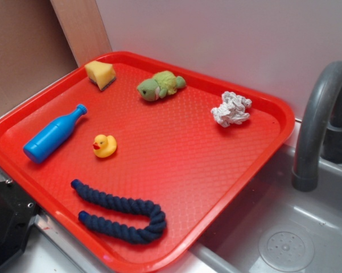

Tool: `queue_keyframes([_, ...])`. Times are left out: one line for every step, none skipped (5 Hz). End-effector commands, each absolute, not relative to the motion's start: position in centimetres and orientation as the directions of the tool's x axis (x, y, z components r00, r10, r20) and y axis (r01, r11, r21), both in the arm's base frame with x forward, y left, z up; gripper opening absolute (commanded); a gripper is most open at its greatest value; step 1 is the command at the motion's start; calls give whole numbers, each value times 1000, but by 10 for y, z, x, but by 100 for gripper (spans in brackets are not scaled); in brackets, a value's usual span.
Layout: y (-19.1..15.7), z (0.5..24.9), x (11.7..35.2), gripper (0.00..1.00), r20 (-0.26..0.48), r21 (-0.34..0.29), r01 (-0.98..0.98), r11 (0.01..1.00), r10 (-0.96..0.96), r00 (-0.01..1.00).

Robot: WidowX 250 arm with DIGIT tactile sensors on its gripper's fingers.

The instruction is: Grab the green sponge.

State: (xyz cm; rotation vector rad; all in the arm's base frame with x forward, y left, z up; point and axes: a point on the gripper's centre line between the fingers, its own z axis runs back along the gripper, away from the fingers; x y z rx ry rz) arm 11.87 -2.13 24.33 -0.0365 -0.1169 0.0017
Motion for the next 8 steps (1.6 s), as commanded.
queue_keyframes([-21, 243, 119, 100, 117, -37, 0, 999, 4, 993])
queue_keyframes([-20, 239, 158, 100, 73, -88, 34, 996, -28, 997])
queue_keyframes([-6, 240, 190, 100, 127, -135, -153, 979, 170, 977])
queue_keyframes([33, 233, 234, 100, 274, -167, -367, 915, 400, 875])
queue_keyframes([75, 207, 271, 100, 259, -173, -583, 794, 608, 751])
queue_keyframes([103, 187, 294, 100, 279, -155, -762, 629, 767, 577])
queue_keyframes([133, 159, 297, 100, 387, -105, -894, 435, 846, 366])
queue_keyframes([163, 140, 283, 100, 444, -48, -964, 263, 870, 215])
